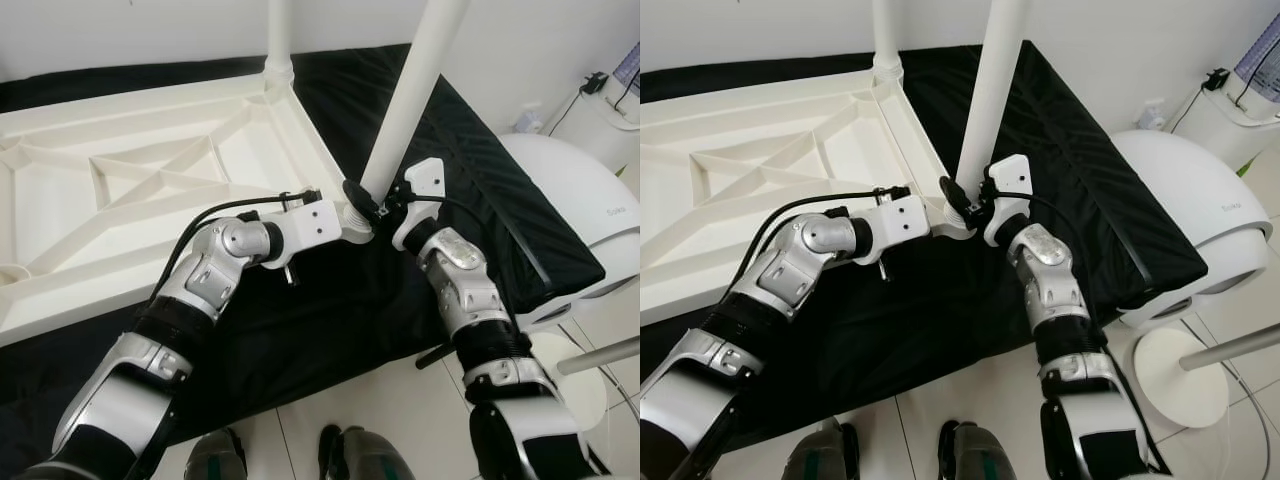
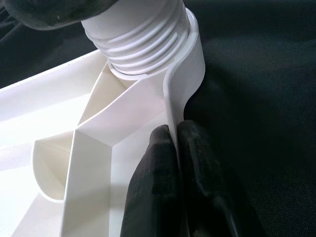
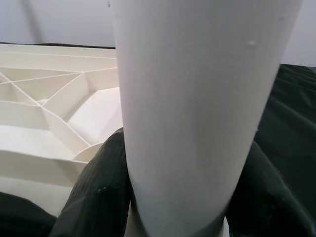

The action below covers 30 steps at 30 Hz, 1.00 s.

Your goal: Building children table

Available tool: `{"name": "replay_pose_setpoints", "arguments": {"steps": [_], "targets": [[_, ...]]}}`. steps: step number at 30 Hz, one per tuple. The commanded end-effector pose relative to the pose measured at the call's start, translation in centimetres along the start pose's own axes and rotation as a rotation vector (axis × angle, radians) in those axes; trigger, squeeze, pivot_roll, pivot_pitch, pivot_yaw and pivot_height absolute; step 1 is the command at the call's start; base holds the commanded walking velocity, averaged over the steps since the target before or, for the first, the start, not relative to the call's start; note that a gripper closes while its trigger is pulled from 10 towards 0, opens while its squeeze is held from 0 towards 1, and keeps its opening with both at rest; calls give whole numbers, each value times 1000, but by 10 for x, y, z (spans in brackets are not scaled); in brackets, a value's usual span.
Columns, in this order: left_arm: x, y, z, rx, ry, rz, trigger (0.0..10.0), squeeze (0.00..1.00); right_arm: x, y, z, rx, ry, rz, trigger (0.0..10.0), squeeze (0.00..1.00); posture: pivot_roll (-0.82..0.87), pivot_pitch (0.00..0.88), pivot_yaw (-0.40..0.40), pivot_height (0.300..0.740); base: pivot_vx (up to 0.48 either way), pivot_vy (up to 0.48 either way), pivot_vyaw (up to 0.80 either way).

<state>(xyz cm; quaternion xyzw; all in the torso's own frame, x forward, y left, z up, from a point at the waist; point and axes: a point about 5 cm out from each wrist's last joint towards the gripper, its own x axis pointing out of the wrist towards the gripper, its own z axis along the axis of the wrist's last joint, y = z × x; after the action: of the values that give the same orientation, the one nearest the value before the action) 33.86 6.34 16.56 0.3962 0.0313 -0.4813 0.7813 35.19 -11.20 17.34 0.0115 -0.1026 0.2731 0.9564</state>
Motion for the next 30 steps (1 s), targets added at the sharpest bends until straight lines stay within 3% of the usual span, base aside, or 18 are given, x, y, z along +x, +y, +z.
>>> {"name": "replay_pose_setpoints", "arguments": {"steps": [1, 9, 10, 15, 17, 22, 26, 30], "targets": [[4, -11, -1, 25, 10, -25, 10000, 0, 1, 4, -1, 37, -2, -35, 10000, 0, 19, 115, -54, 740, 0, 0, 0], [4, -12, -1, 27, 8, -28, 10000, 0, 3, 20, 2, 64, -31, -160, 10000, 0, 22, 112, -57, 740, 0, 0, 0], [4, -13, -1, 28, 6, -31, 10000, 0, 6, 24, 2, 68, -23, -266, 10000, 0, 24, 110, -58, 740, 0, 0, 0], [4, -14, -1, 29, 6, -34, 10000, 0, 6, 25, 1, 57, -10, -360, 10000, 0, 25, 108, -57, 740, 0, 0, 0], [4, -15, -1, 30, 5, -37, 10000, 0, 6, 28, 1, 48, 6, -483, 10000, 0, 28, 103, -60, 740, 0, 0, 0], [5, -17, 0, 31, 2, -40, 10000, 0, 6, 29, 4, 38, -5, -600, 10000, 0, 30, 102, -61, 740, 0, 0, 0], [5, -18, 1, 31, -1, -42, 10000, 0, 5, 39, 9, 35, -26, -660, 10000, 0, 34, 97, -68, 740, 0, 0, 0], [5, -18, 1, 32, -2, -42, 10000, 0, 6, 45, 6, 43, -14, -639, 10000, 0, 34, 92, -68, 740, 0, 0, 0]]}}
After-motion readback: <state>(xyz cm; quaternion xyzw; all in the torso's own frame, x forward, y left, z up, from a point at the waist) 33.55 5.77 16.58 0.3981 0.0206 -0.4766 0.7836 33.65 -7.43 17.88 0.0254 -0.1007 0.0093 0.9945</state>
